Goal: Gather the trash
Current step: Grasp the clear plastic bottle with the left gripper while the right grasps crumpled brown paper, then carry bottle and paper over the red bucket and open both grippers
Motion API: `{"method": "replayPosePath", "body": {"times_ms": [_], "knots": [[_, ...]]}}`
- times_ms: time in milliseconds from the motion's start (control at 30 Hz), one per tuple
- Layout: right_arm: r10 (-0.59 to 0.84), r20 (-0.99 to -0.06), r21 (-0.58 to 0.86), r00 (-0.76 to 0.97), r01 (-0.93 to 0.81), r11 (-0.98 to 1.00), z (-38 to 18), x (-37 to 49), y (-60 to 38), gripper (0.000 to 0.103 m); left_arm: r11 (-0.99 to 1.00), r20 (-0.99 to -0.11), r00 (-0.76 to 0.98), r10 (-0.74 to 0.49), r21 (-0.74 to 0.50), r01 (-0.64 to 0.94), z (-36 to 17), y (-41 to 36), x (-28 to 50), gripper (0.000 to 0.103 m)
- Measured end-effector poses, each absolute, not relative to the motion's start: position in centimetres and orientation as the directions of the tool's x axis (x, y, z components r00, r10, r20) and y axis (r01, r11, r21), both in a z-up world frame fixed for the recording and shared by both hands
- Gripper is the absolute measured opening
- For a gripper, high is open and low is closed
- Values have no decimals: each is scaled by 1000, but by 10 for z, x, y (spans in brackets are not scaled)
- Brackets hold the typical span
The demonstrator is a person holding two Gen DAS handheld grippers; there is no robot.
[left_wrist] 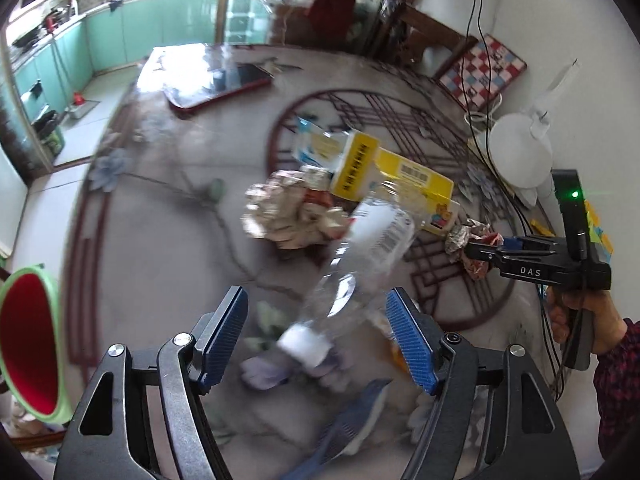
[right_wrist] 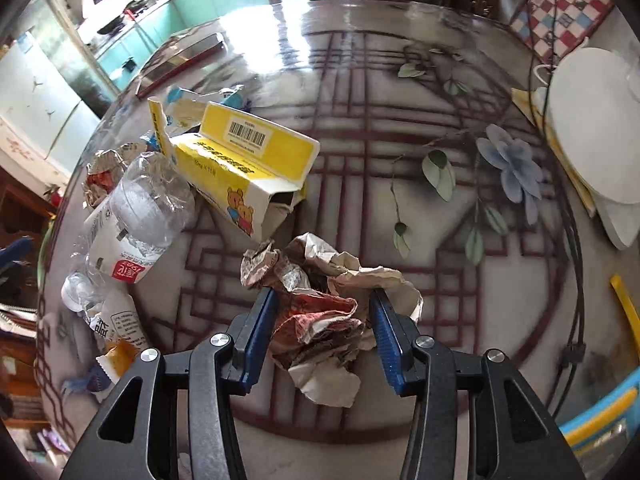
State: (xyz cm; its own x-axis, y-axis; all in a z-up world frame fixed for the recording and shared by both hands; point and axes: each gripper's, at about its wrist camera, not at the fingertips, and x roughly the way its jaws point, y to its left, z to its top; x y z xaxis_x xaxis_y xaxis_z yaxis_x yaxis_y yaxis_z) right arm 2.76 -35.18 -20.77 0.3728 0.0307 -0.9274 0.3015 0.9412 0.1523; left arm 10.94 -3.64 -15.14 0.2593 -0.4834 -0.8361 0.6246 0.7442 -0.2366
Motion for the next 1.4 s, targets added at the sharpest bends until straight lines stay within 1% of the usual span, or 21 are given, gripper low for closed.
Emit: {"method": "replayPosePath", "body": {"times_ms": [33, 100, 233, 333, 367, 433, 467, 600, 767, 900, 1167, 1300, 1400], "knots": [[68, -925, 180, 374, 273, 945, -208, 31, -353, 38, 739, -841, 246, -482, -240, 629, -154, -45, 109, 71], [78, -923, 186, 377, 259, 948, -209, 32, -353, 32, 735, -854, 220, -471, -243, 633, -162, -63, 111, 71], [118, -908, 226, 401, 233, 946, -202, 28, -357, 29, 746, -884, 187, -429, -230, 626, -176, -91, 116, 71], [151, -893, 275, 425, 249, 929, -204, 16, -351, 29, 755, -899, 163, -407, -231, 614, -185, -103, 120, 71], [155, -889, 283, 430, 252, 925, -203, 12, -351, 28, 762, -904, 157, -397, -229, 605, -189, -104, 120, 70], [158, -882, 294, 445, 256, 921, -200, 7, -351, 28, 774, -909, 157, -387, -227, 591, -192, -104, 121, 57], [160, -877, 301, 454, 257, 919, -197, 5, -351, 28, 778, -908, 158, -387, -230, 585, -192, -102, 121, 54], [141, -864, 293, 484, 253, 922, -183, -2, -344, 28, 794, -881, 226, -416, -230, 562, -173, -90, 115, 54], [70, -857, 232, 511, 260, 937, -156, -5, -325, 28, 801, -816, 341, -467, -228, 553, -127, -63, 96, 54], [41, -847, 198, 530, 242, 950, -136, -3, -305, 28, 811, -793, 390, -469, -211, 546, -104, -42, 90, 54], [22, -820, 162, 571, 195, 967, -100, 6, -261, 28, 855, -782, 447, -435, -203, 477, -88, -5, 96, 54], [20, -814, 152, 581, 179, 972, -90, 10, -242, 28, 865, -783, 455, -424, -201, 460, -87, 10, 101, 54], [23, -812, 148, 584, 167, 975, -86, 15, -228, 28, 873, -780, 478, -405, -174, 456, -84, 23, 102, 54]]}}
